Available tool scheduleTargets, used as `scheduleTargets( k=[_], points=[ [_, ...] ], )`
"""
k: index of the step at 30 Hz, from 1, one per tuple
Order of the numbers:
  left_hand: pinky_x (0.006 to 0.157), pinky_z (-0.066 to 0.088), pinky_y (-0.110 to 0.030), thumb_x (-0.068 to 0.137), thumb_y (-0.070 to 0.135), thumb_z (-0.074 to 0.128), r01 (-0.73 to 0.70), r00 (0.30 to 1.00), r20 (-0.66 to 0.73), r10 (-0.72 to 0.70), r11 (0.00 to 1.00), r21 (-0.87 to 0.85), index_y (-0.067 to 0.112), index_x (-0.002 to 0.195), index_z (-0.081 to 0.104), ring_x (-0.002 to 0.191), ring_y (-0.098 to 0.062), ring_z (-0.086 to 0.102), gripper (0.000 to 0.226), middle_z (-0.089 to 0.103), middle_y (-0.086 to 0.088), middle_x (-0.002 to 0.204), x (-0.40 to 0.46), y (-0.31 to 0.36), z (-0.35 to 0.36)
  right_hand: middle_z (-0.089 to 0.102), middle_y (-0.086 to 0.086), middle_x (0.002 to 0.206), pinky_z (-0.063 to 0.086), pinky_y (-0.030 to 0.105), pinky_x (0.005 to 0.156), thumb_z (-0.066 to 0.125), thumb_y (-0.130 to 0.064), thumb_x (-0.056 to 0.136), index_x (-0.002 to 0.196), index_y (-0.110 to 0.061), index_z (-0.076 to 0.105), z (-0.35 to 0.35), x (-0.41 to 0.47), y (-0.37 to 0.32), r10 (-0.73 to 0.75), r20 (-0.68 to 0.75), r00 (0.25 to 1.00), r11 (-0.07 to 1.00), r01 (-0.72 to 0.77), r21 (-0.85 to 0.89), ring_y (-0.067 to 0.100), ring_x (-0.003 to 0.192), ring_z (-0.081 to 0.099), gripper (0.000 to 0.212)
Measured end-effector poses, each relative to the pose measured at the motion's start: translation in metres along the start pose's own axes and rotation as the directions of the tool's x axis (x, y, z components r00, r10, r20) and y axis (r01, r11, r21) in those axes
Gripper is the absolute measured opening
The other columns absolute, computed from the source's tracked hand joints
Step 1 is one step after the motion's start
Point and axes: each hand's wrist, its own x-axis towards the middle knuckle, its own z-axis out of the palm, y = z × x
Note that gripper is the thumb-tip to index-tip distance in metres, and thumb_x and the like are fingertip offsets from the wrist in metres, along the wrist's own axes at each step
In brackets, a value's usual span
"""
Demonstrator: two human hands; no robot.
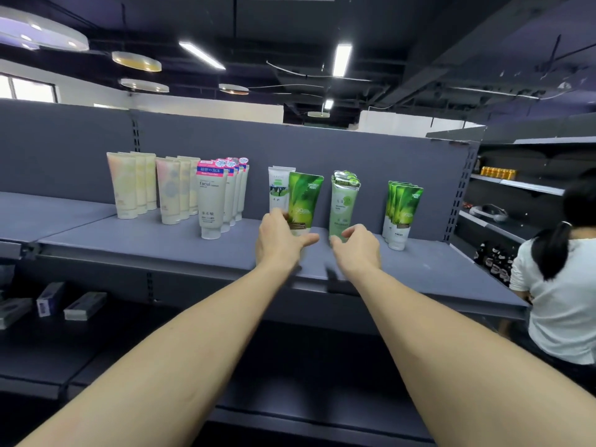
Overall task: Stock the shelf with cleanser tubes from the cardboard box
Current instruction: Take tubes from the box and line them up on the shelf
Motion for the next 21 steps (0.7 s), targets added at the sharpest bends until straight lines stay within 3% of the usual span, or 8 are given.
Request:
scheduleTargets(
  k=[6,9,17,21],
  points=[
    [0.082,0.052,-0.036,0.063,0.043,0.089,-0.075,0.995,0.059,0.08,0.993,-0.091,0.019,0.107,0.058,0.092,-0.015,0.061,0.059,0.062,0.002,0.105,-0.021,0.029,0.033,0.061,0.006,0.122,0.041,0.033,0.078,0.057,-0.035,0.095,0.118,-0.016,0.055,-0.026,0.013,0.035,0.052,-0.068,0.996,0.998,-0.053,-0.023,0.028,0.11,0.057,0.03],
    [0.079,0.052,-0.035,0.063,0.043,0.088,-0.078,0.995,0.062,0.084,0.993,-0.094,0.02,0.105,0.056,0.09,-0.015,0.06,0.058,0.061,0.003,0.104,-0.031,0.05,0.062,0.059,0.007,0.126,0.043,0.036,0.085,0.055,-0.034,0.096,0.123,-0.014,0.053,-0.051,0.028,0.056,0.077,-0.074,0.994,0.997,-0.078,-0.002,0.03,0.116,0.055,0.033],
    [0.08,0.049,-0.032,0.067,0.035,0.087,0.006,1.0,0.016,-0.005,0.998,-0.068,0.015,0.107,0.057,0.093,-0.017,0.058,0.054,0.061,0.001,0.107,-0.045,0.105,0.144,0.055,0.011,0.129,0.044,0.039,0.088,0.053,-0.027,0.098,0.125,-0.009,0.05,-0.087,0.084,0.104,0.046,-0.017,0.999,0.999,-0.046,-0.018,0.034,0.117,0.055,0.033],
    [0.08,0.052,-0.036,0.065,0.033,0.086,0.037,0.998,-0.039,-0.04,0.996,-0.077,0.016,0.104,0.057,0.09,-0.019,0.06,0.051,0.06,0.0,0.104,-0.043,0.117,0.173,0.055,0.013,0.13,0.044,0.04,0.089,0.042,-0.024,0.103,0.126,-0.007,0.049,-0.093,0.108,0.117,0.036,-0.016,0.999,0.999,-0.037,-0.023,0.034,0.118,0.054,0.029]
  ],
)
